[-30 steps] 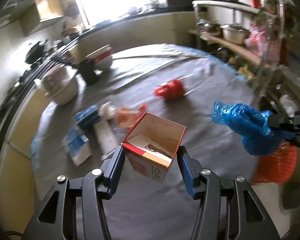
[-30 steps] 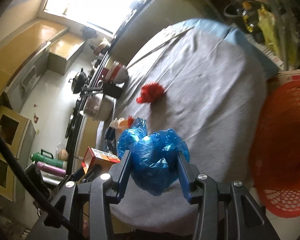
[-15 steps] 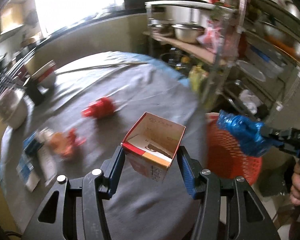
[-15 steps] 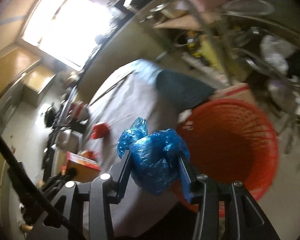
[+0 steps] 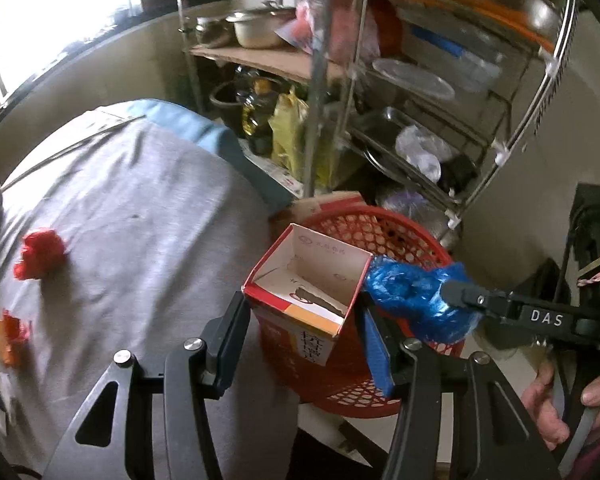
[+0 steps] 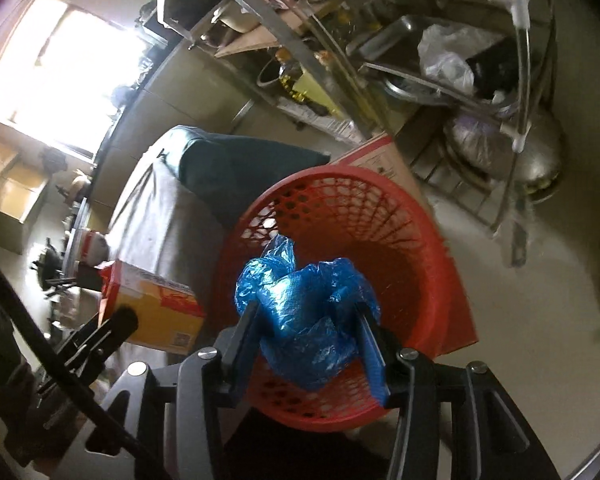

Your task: Collect trash

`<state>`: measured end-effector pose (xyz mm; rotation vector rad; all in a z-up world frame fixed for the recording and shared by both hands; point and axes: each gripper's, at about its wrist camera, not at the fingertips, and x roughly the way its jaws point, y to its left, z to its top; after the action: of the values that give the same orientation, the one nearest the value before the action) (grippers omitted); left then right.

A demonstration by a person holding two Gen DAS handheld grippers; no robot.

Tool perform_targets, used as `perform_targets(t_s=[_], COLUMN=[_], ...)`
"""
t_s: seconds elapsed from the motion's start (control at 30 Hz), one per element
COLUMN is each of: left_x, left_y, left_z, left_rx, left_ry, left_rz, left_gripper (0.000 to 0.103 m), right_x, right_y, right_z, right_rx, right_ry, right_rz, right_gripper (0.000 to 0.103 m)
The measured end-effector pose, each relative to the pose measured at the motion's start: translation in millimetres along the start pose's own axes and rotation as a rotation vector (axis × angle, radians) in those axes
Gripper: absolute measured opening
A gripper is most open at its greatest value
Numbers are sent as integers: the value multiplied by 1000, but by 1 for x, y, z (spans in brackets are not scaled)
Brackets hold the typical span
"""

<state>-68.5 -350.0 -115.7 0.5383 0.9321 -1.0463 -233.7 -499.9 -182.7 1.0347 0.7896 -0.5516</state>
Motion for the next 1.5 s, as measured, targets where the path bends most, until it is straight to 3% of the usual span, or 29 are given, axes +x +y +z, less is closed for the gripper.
perform_targets(t_s=[0.13,0.23,0.33,0.43,0.53,0.7,0.83,0.9,0.97,1.07,1.13,1.23,1.3,1.37,1.5], left_x=[11,9,-3,-20,-48,-95,-129,-147,-162,-182,-196,-211,-220,-226,-232], left_y=[-4,-2,2,9,26,77,132,162,187,221,237,259,274,284,297], left_z=[-3,-5,-6,-10,-20,-48,-82,-105,-128,-164,-185,-208,-220,-229,-243], left_rx=[8,0,-1,0,-23,-127,-256,-332,-401,-496,-541,-602,-649,-690,-704], left_ry=[22,22,-7,-40,-89,-151,-168,-173,-174,-175,-185,-207,-219,-230,-246], left_rz=[9,8,21,28,55,163,272,346,401,481,538,580,588,598,604], left_gripper=[56,56,56,56,56,56,56,56,56,56,56,56,56,56,56], right_x=[-5,-8,-8,-17,-37,-57,-65,-61,-52,-30,-14,29,47,50,22], right_y=[-13,-4,9,25,51,101,173,204,229,259,273,290,297,305,334], right_z=[-1,-3,-4,-9,-13,-22,-62,-80,-94,-109,-116,-117,-121,-127,-130], right_rx=[84,-12,-75,-120,-208,-328,-691,-844,-955,-1031,-1030,-930,-858,-838,-852], right_ry=[-62,-109,-104,-161,-242,-288,-485,-518,-511,-432,-322,-74,5,0,-173], right_rz=[11,-86,-70,-76,-14,115,-46,-108,-131,-84,-14,99,152,215,339], right_gripper=[60,61,61,61,62,66,66,66,66,66,66,66,66,66,66])
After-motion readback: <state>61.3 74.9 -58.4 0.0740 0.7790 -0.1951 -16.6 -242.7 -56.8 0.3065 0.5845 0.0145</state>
